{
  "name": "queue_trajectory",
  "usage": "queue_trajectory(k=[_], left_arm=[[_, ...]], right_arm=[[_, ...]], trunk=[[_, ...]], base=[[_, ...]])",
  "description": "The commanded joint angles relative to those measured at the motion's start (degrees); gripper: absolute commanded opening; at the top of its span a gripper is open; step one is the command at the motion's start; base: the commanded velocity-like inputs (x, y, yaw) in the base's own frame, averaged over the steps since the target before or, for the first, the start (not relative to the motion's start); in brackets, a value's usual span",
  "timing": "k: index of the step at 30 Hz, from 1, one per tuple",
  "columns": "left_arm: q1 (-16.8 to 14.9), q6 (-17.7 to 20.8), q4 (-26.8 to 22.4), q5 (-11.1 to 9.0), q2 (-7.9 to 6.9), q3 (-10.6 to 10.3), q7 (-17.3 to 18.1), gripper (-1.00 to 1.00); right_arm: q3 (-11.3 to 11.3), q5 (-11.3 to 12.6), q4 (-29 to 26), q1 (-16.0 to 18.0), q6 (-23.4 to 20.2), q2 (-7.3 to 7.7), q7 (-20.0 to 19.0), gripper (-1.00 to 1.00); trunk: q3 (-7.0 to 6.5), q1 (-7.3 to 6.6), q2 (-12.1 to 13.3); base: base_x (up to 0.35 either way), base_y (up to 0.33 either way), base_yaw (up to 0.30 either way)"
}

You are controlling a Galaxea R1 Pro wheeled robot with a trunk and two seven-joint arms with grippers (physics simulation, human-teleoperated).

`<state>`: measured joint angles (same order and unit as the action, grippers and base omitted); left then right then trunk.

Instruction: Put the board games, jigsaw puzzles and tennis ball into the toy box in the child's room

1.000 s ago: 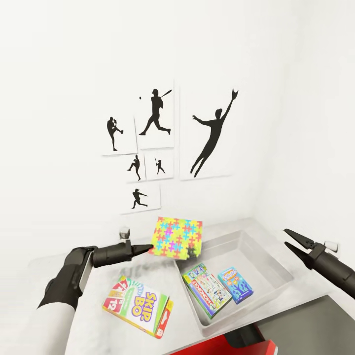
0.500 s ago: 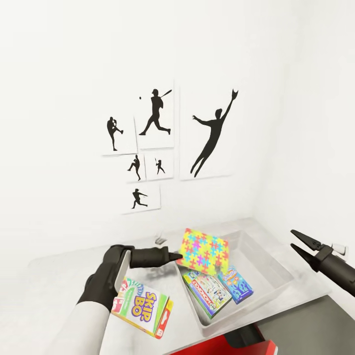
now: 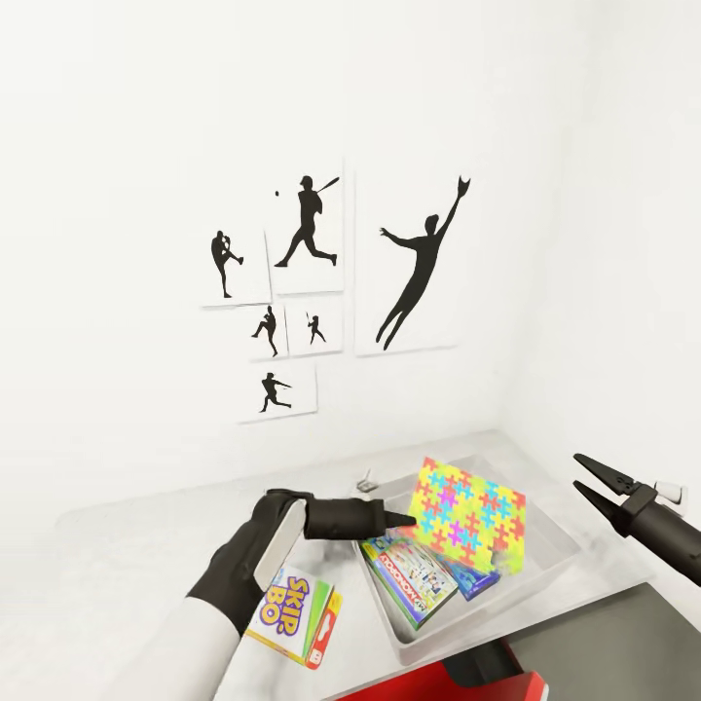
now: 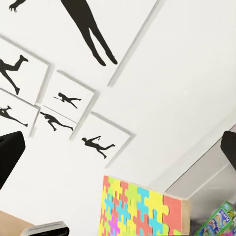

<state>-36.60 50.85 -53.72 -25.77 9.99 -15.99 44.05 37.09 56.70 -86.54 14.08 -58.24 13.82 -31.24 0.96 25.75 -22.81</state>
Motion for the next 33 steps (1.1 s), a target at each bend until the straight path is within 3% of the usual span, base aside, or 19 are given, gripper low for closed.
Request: queue_trajectory(k=[1,4,6,9,16,22,30,33], left_arm=[[-0.05,-0.1,0.01,-1.16,0.0,-0.59,-0.67,-1.0],[-0.05,-3.26,0.08,-5.94,0.0,-4.23,-3.8,-1.0],[-0.05,-5.55,0.37,-7.25,0.0,-6.15,-4.63,-1.0],[-0.04,-7.03,1.53,-7.89,0.0,-7.11,-5.0,-1.0],[0.0,-9.74,2.87,-8.67,0.0,-7.47,-5.19,-1.0],[0.03,-10.18,3.06,-11.38,0.0,-7.43,-5.42,-1.0],[0.02,-10.32,3.59,-12.32,0.0,-7.22,-7.34,-1.0],[0.01,-10.33,3.63,-13.75,0.0,-7.01,-9.2,-1.0]], right_arm=[[0.09,-0.34,0.0,0.07,-0.28,-0.01,-0.43,1.0],[0.09,-0.34,-0.02,0.07,-0.27,-0.02,-0.85,1.0],[0.09,-0.35,-0.03,0.07,-0.26,-0.02,-1.57,1.0],[0.09,-0.36,-0.03,0.07,-0.21,-0.02,-2.55,1.0],[0.09,-0.36,-0.03,0.07,-0.13,-0.1,-3.18,1.0],[0.09,-0.36,-0.03,0.07,-0.12,-0.18,-3.29,1.0],[0.09,-0.36,-0.03,0.07,-0.12,-0.2,-3.28,1.0],[0.09,-0.36,-0.03,0.07,-0.09,-0.2,-3.27,1.0]], trunk=[[0.1,0.03,-0.11],[0.1,0.03,-0.11],[0.1,0.03,-0.11],[0.1,0.03,-0.11],[0.17,0.03,-0.11],[0.45,0.03,-0.11],[1.07,0.03,-0.11],[1.32,0.03,-0.11]], base=[[0.0,0.0,0.0],[0.0,0.0,0.0],[0.0,0.0,0.0],[0.0,0.0,0.0],[0.0,0.0,0.0],[0.0,0.0,0.0],[0.0,0.0,0.0],[0.0,0.0,0.0]])
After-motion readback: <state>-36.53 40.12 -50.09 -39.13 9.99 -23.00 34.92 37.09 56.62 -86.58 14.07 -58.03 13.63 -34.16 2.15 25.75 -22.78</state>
